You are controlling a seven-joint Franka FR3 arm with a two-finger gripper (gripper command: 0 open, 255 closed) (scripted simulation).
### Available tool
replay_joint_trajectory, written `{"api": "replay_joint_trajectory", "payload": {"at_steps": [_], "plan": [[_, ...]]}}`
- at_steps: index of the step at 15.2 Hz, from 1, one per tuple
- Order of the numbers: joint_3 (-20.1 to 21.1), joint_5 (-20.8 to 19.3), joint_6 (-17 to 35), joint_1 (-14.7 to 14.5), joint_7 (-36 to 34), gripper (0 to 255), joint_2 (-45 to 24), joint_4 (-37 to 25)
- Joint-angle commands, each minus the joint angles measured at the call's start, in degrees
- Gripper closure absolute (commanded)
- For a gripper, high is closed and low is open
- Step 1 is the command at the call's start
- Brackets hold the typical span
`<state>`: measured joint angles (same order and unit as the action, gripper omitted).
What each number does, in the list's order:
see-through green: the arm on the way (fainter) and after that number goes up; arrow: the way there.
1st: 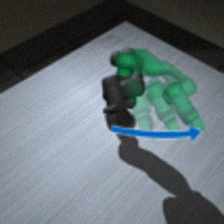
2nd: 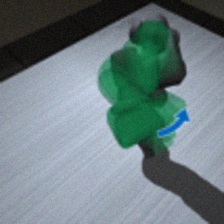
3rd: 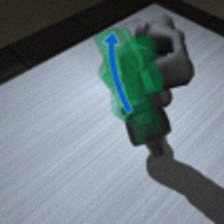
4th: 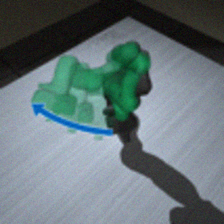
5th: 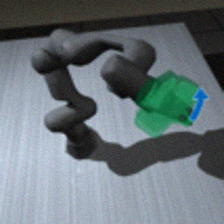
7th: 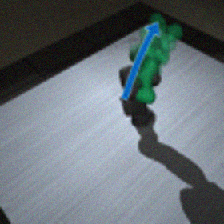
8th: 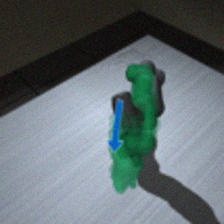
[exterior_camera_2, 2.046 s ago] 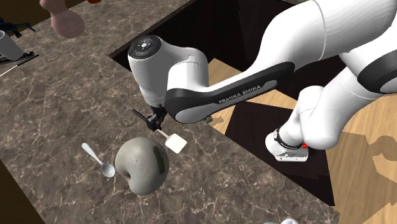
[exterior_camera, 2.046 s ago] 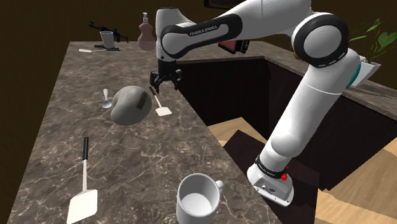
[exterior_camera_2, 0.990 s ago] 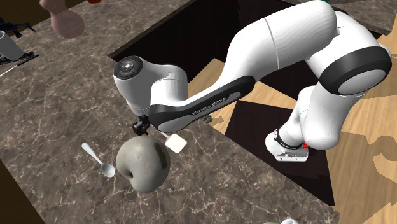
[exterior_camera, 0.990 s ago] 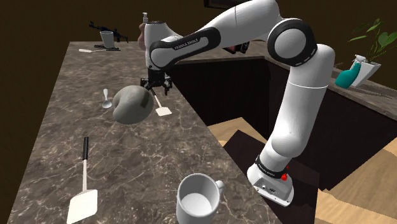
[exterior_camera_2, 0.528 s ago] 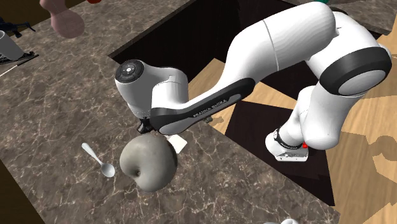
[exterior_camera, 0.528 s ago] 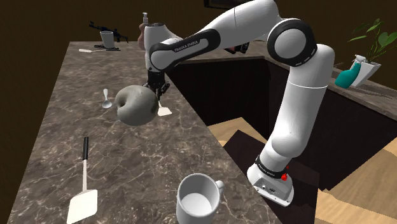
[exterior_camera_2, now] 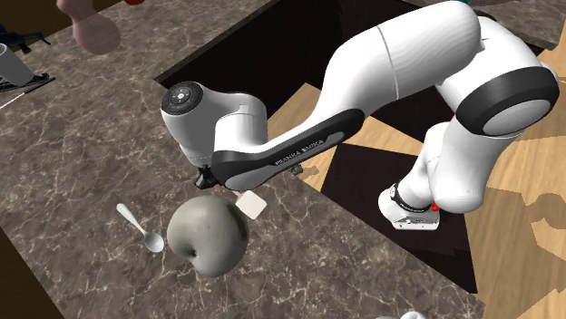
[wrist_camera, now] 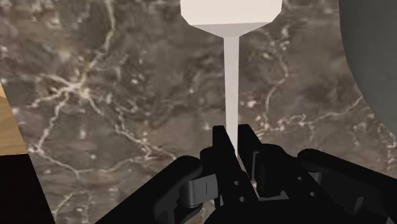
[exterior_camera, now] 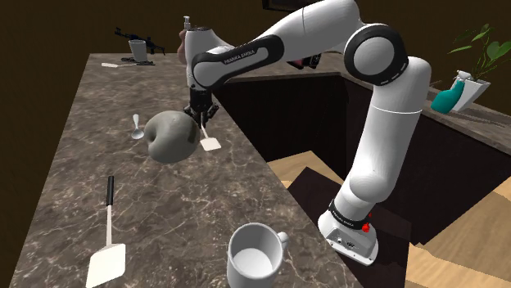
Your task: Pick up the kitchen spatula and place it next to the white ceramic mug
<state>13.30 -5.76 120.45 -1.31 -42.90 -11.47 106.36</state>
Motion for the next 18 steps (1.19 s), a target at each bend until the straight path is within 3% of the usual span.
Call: {"api": "replay_joint_trajectory", "payload": {"at_steps": [1, 18], "plan": [[0.0, 0.2, -1.4, 0.0, 0.1, 255, 0.4, -1.0], [0.3, 1.2, -13.8, 0.0, 1.2, 255, 2.7, -11.2]]}}
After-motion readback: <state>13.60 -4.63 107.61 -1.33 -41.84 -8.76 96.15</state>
